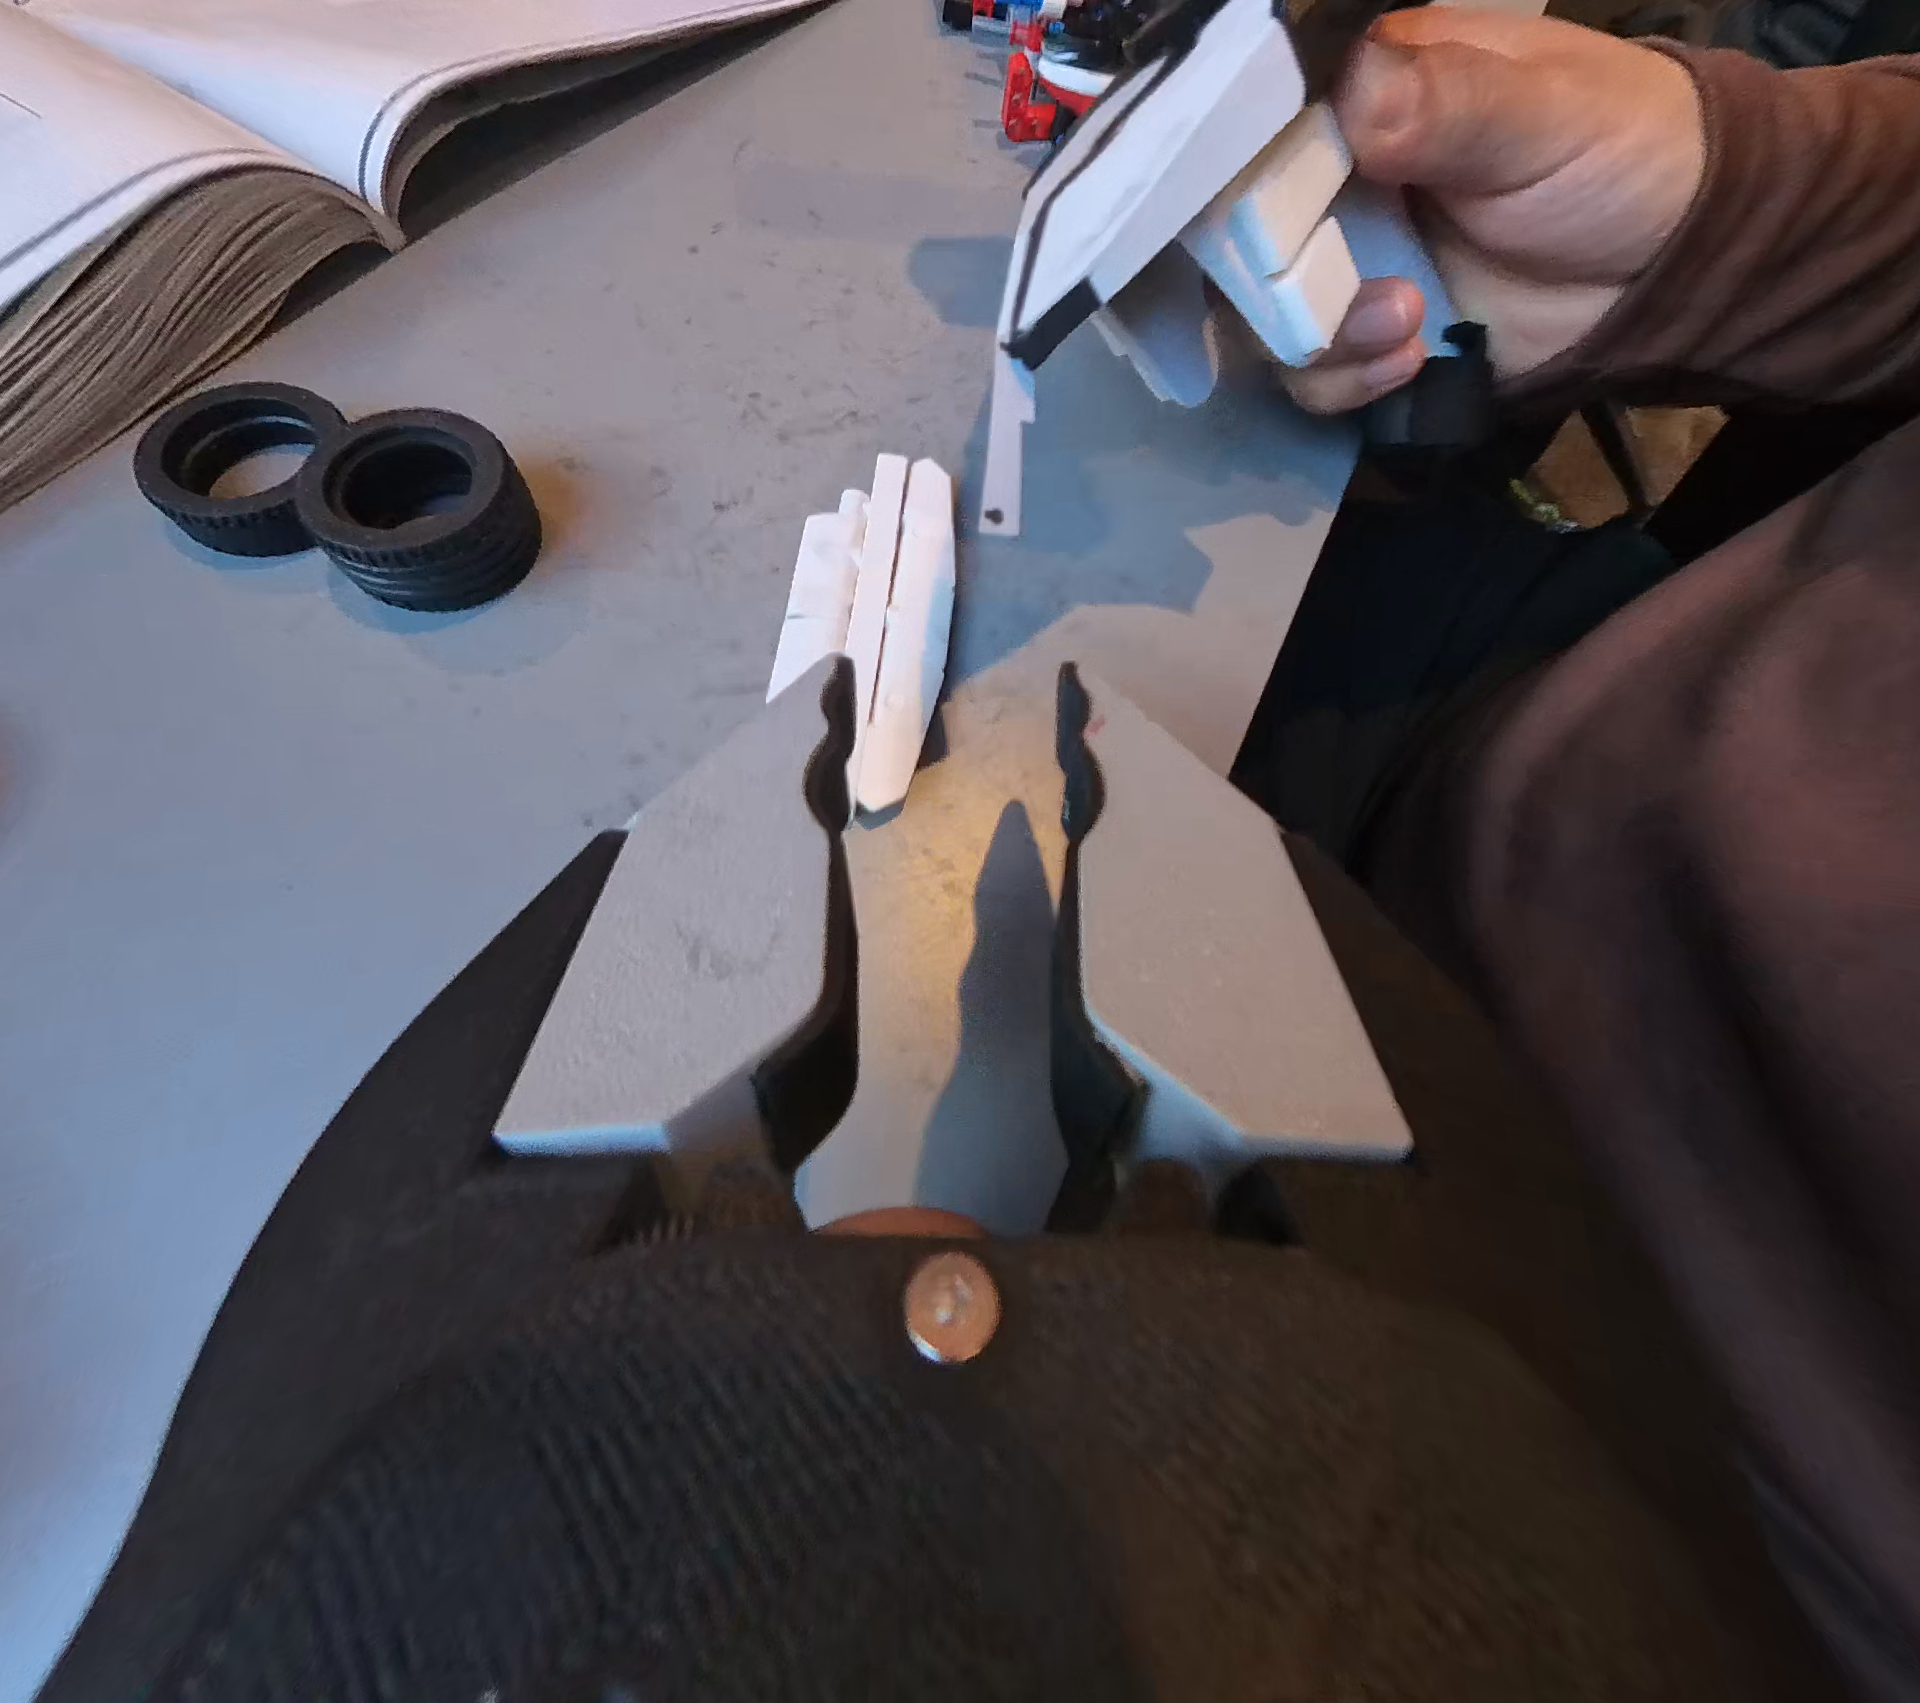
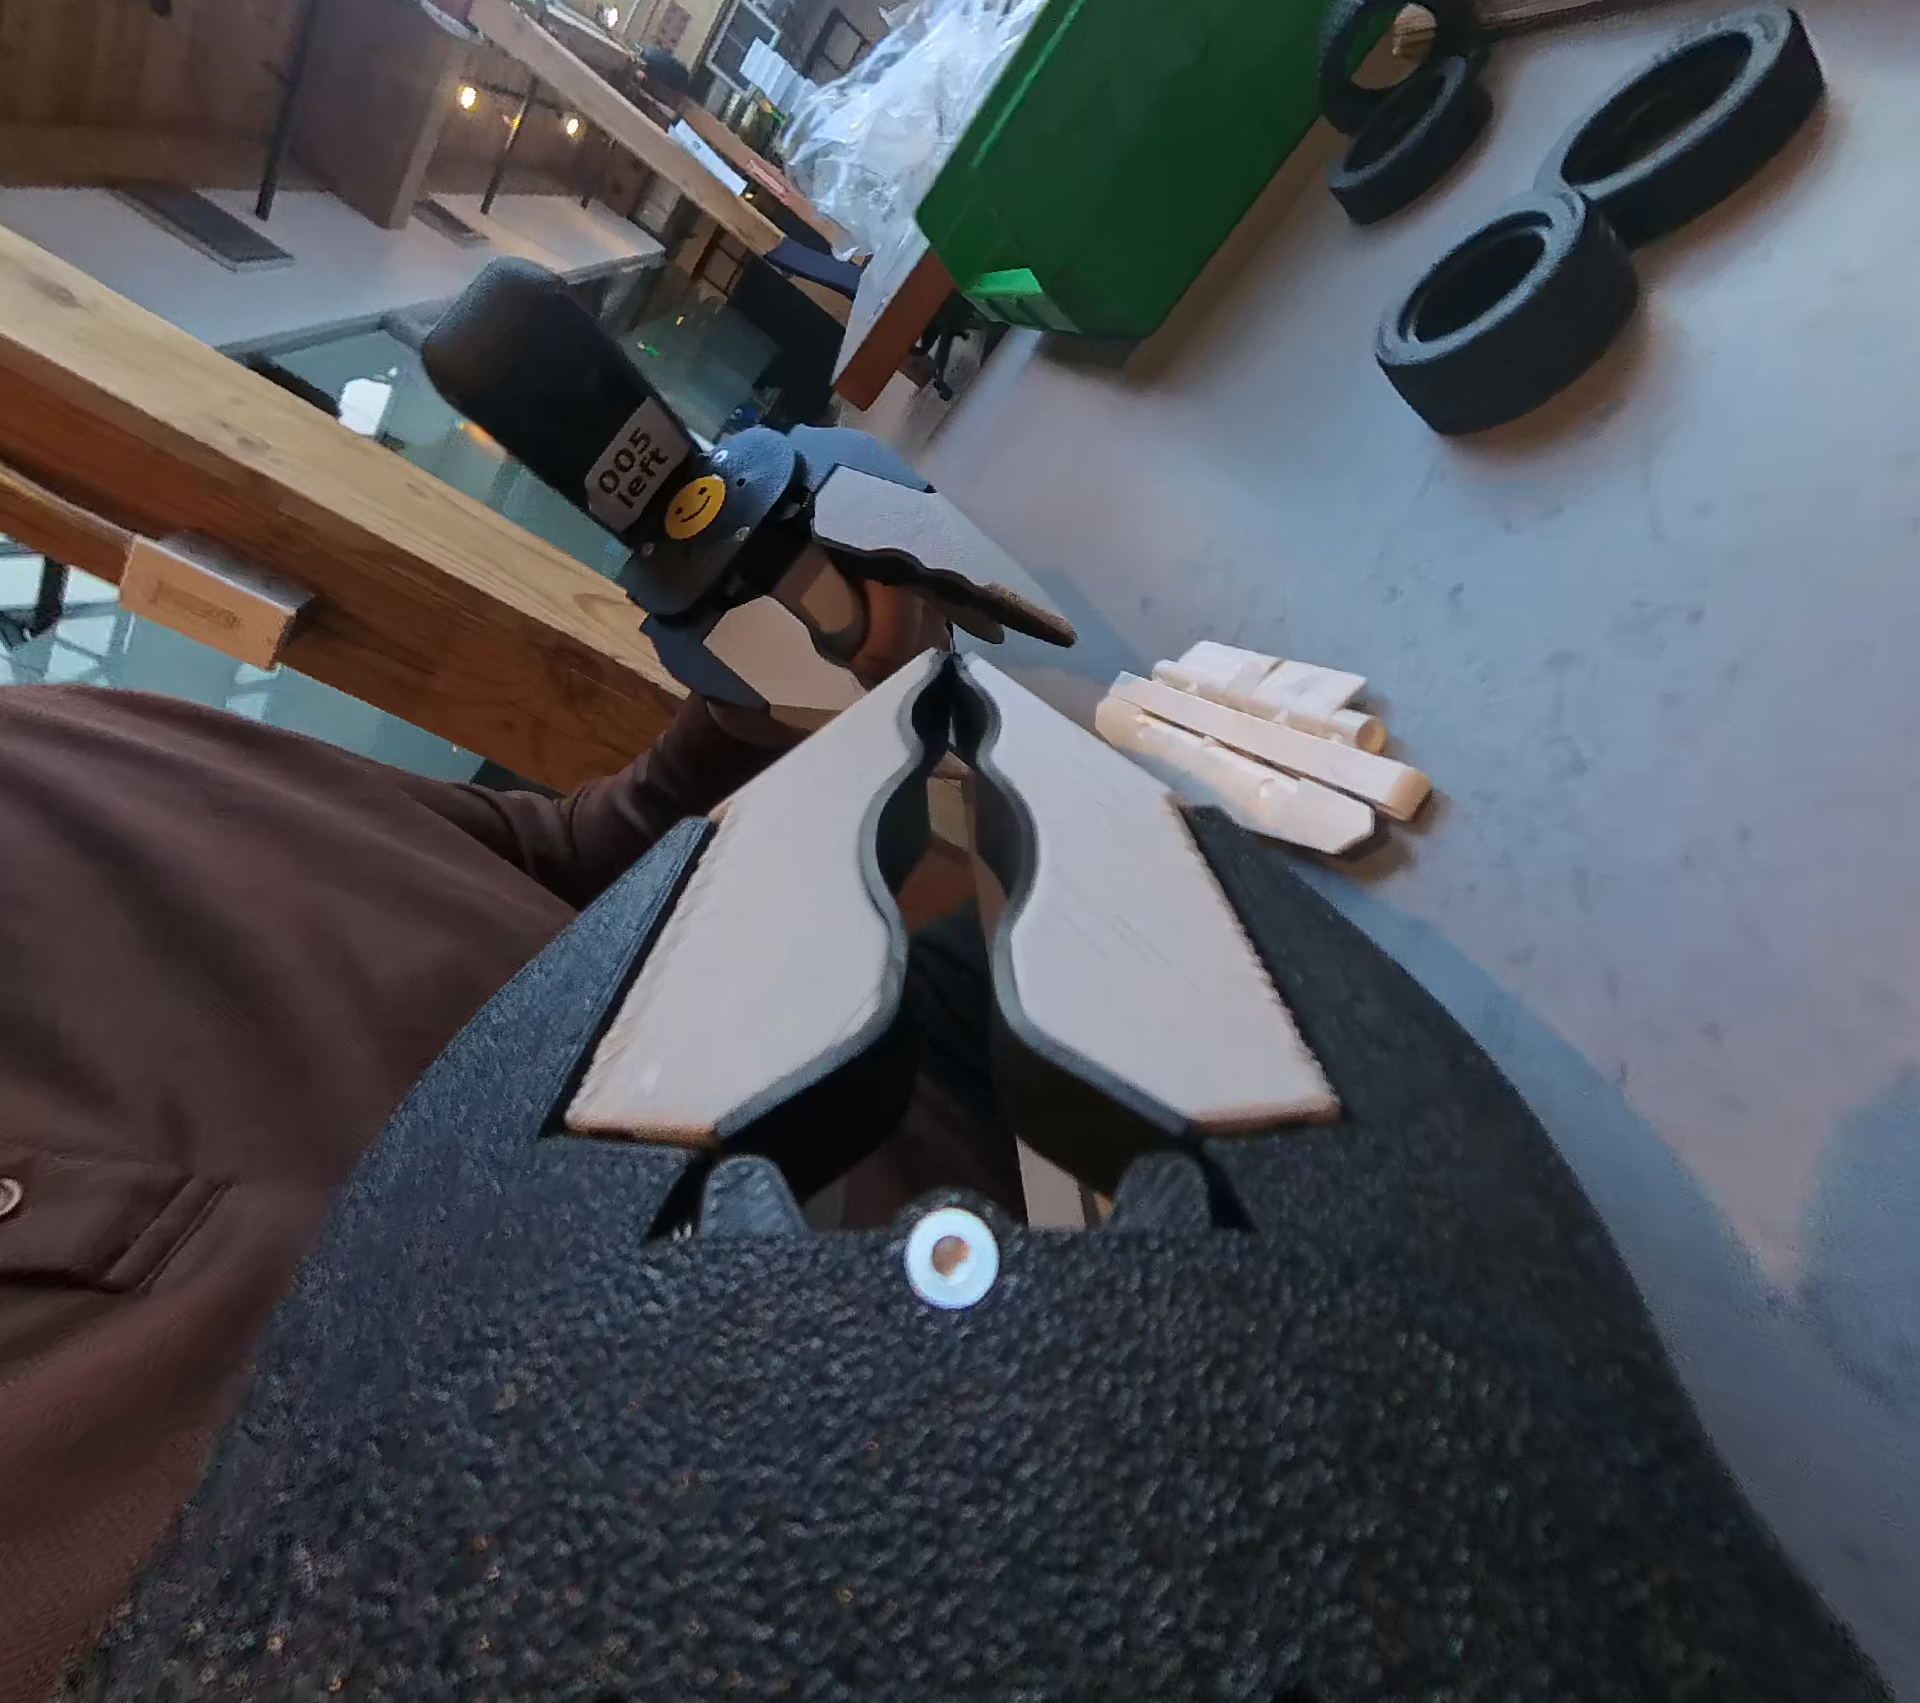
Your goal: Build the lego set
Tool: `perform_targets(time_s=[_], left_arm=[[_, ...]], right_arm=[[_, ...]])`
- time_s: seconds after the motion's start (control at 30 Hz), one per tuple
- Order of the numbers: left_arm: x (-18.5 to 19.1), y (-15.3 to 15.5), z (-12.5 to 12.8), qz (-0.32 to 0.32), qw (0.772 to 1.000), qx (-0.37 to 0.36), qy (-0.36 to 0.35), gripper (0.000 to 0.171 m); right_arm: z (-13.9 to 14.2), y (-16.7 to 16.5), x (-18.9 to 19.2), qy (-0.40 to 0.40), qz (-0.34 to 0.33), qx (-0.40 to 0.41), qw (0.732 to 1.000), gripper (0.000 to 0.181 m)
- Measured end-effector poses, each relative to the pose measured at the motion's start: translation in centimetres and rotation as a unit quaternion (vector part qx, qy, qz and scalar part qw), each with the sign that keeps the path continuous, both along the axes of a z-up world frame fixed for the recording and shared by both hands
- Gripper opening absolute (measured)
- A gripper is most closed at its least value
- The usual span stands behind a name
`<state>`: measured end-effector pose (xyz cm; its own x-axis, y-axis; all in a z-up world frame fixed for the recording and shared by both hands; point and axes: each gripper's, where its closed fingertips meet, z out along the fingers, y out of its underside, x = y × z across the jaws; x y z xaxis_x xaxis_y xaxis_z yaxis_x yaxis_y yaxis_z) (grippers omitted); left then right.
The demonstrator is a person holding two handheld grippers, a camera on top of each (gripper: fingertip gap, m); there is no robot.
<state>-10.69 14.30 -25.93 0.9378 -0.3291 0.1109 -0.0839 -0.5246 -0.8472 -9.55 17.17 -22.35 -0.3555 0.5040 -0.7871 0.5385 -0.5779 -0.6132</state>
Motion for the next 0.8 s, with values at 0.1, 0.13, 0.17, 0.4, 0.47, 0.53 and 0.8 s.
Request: perform_targets(time_s=[0.1, 0.13, 0.17, 0.4, 0.47, 0.53, 0.8], left_arm=[[0.4, 0.1, 1.2, -0.012, 1.000, 0.005, -0.028, 0.036], [0.5, 0.2, 1.7, -0.016, 0.999, 0.007, -0.039, 0.036], [0.7, 0.3, 2.3, -0.024, 0.998, 0.009, -0.053, 0.034], [2.7, 2.0, 5.7, -0.076, 0.987, 0.005, -0.142, 0.033], [3.0, 2.5, 5.7, -0.075, 0.988, 0.003, -0.136, 0.026], [3.1, 2.6, 5.4, -0.073, 0.989, -0.004, -0.132, 0.023], [3.7, 2.7, 5.6, -0.074, 0.985, -0.004, -0.156, 0.008]], right_arm=[[1.6, 0.2, 0.4, 0.027, 0.025, 0.024, 0.999, 0.000], [2.0, 0.3, 0.5, 0.033, 0.032, 0.041, 0.998, 0.000], [2.2, 0.4, 0.6, 0.033, 0.041, 0.061, 0.997, 0.000], [3.3, 0.0, 1.3, 0.044, 0.114, 0.200, 0.972, 0.000], [3.3, 0.1, 1.3, 0.042, 0.121, 0.243, 0.962, 0.000], [3.3, 0.1, 1.4, 0.040, 0.128, 0.276, 0.952, 0.000], [3.5, -0.2, 1.6, 0.038, 0.142, 0.289, 0.946, 0.000]])
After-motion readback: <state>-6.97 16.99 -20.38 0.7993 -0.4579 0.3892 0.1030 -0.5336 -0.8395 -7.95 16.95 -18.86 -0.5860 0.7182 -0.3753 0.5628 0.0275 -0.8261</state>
